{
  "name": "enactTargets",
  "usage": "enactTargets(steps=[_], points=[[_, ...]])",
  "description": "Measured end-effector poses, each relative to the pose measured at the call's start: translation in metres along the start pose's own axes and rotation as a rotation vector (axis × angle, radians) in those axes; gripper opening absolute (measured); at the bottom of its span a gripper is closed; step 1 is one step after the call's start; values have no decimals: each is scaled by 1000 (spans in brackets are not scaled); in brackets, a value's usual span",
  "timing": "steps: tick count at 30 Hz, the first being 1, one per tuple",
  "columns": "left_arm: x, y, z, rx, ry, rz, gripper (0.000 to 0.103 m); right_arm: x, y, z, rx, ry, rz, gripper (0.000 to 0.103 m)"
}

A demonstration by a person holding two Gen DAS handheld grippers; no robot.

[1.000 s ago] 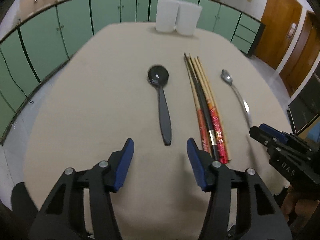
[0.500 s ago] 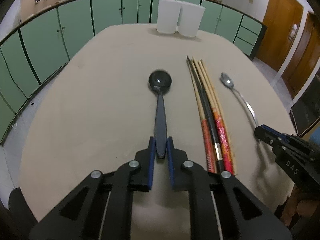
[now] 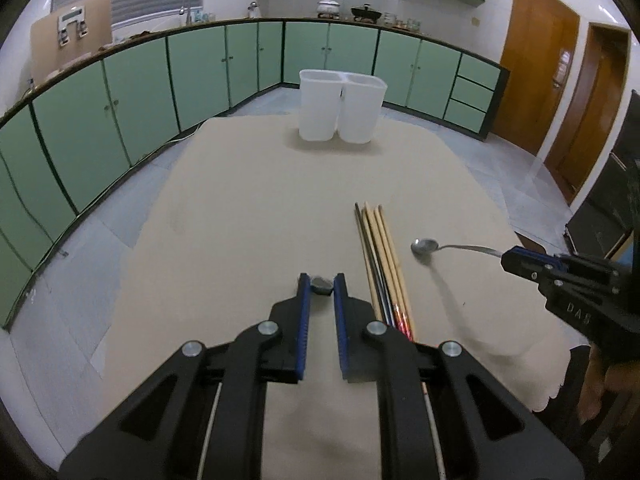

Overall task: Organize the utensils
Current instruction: 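Carry both spoons up and over the white utensil holder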

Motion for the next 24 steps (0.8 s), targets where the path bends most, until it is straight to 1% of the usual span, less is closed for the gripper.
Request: enactTargets(steps=[5,10,14,18,22,24], points=[[27,4,0,-37,-34,-2,11,26,4,-1,19,61,-54,9],[51,5,4,-79,-61,-16,11,46,2,3,61,70,-139,9],[68,7,3,-112,-66,-16,11,60,7,5,77,78,-175,9],[95,5,4,-123,-78,-4,11,79,12,8,98,77,-183,9],[127,-3,5,-120,-93,6,11,110,14,13,105,70,-180,8],[144,-8,6,-132,-92,8,11,125,15,14,106,68,-173,8]])
Point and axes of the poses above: each gripper's, at about its wrist camera, not at the fingertips, and y roughly against the way its jaws point, z to its right, x to its top, the point moved 7 cm from there along -y, roughly the way its jaws point, and after that the axes turned 1 degree about z, right-handed, at the moved point
